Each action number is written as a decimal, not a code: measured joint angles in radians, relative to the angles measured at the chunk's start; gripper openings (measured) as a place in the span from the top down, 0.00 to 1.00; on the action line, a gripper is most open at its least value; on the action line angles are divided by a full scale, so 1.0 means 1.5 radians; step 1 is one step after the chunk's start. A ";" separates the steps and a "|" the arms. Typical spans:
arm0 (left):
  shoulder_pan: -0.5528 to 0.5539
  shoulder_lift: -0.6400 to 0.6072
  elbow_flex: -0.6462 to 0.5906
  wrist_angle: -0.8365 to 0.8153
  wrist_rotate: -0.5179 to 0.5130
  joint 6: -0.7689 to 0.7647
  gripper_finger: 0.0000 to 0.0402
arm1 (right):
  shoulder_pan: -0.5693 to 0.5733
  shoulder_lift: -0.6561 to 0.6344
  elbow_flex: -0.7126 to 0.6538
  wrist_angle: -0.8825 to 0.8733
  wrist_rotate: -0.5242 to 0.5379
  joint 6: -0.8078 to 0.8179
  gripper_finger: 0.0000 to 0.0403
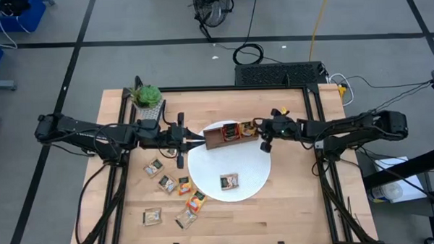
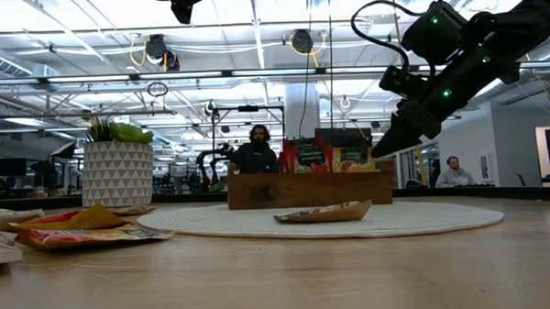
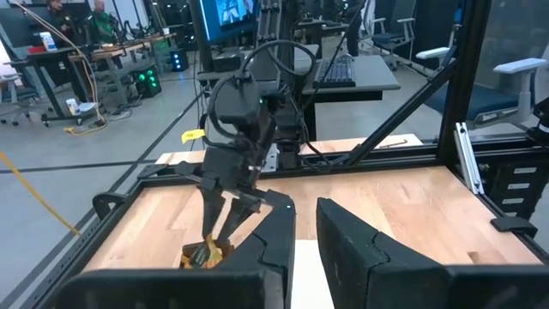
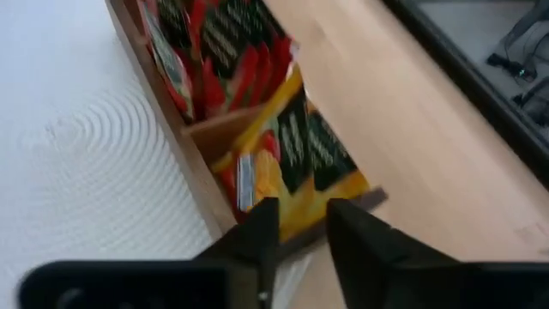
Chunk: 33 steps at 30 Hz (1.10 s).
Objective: Pick & Place Tea
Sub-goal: Put the yellow tea bag into the right section of the wooden organizer
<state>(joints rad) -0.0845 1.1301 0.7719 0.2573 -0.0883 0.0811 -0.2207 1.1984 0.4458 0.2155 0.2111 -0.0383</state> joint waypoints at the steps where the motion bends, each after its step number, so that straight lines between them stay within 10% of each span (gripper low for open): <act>1: 0.000 0.000 0.000 0.000 0.000 0.000 0.86 | 0.000 0.000 0.000 0.012 0.000 -0.002 0.73; 8: 0.000 0.000 0.000 0.000 0.000 0.000 0.86 | 0.011 -0.001 0.080 -0.016 0.052 -0.069 0.65; 22: 0.001 0.002 0.000 -0.004 0.000 -0.004 0.86 | 0.056 0.200 0.550 -0.689 -0.037 -0.160 0.99; 33: 0.001 0.002 0.000 -0.043 0.000 -0.003 0.86 | 0.025 0.376 0.586 -0.709 -0.072 -0.214 1.00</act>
<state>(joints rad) -0.0834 1.1328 0.7719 0.1924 -0.0879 0.0772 -0.1839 1.7626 1.3247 -0.8483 0.1032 -0.3594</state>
